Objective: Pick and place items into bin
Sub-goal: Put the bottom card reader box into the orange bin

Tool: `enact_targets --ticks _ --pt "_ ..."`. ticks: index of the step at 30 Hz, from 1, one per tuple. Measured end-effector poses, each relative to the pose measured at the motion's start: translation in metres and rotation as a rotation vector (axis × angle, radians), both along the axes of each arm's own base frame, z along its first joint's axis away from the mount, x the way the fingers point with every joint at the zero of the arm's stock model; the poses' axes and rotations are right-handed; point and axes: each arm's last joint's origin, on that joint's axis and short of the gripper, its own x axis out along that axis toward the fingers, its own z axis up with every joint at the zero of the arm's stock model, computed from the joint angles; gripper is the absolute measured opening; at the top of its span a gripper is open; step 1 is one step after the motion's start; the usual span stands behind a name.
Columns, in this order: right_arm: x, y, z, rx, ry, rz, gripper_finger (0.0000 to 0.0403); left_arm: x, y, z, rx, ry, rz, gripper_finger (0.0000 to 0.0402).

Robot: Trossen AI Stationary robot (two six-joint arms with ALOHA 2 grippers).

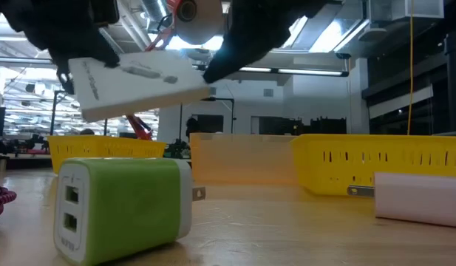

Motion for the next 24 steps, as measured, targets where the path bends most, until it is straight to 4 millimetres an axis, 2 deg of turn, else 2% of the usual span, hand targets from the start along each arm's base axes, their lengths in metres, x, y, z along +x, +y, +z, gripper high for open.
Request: enact_targets --ticks 5,7,11,16,24 --pt "-0.012 -0.004 -0.007 0.033 -0.015 -0.049 0.0000 -0.009 0.005 0.012 0.059 -0.039 0.011 0.0050" --pt "-0.018 -0.006 -0.006 0.064 -0.083 -0.062 0.0000 -0.012 0.006 0.014 0.078 -0.052 0.002 0.0050" --pt "-0.039 -0.013 -0.009 0.103 -0.194 -0.065 0.0000 -0.014 0.008 0.019 0.108 -0.076 -0.011 0.0051" --pt "-0.069 -0.022 -0.001 0.162 -0.372 -0.042 0.0000 -0.012 0.011 0.021 0.148 -0.100 0.010 0.0050" --pt "-0.118 -0.038 -0.029 0.164 -0.611 -0.003 0.0000 -0.005 0.013 0.031 0.253 -0.230 0.124 0.0049"
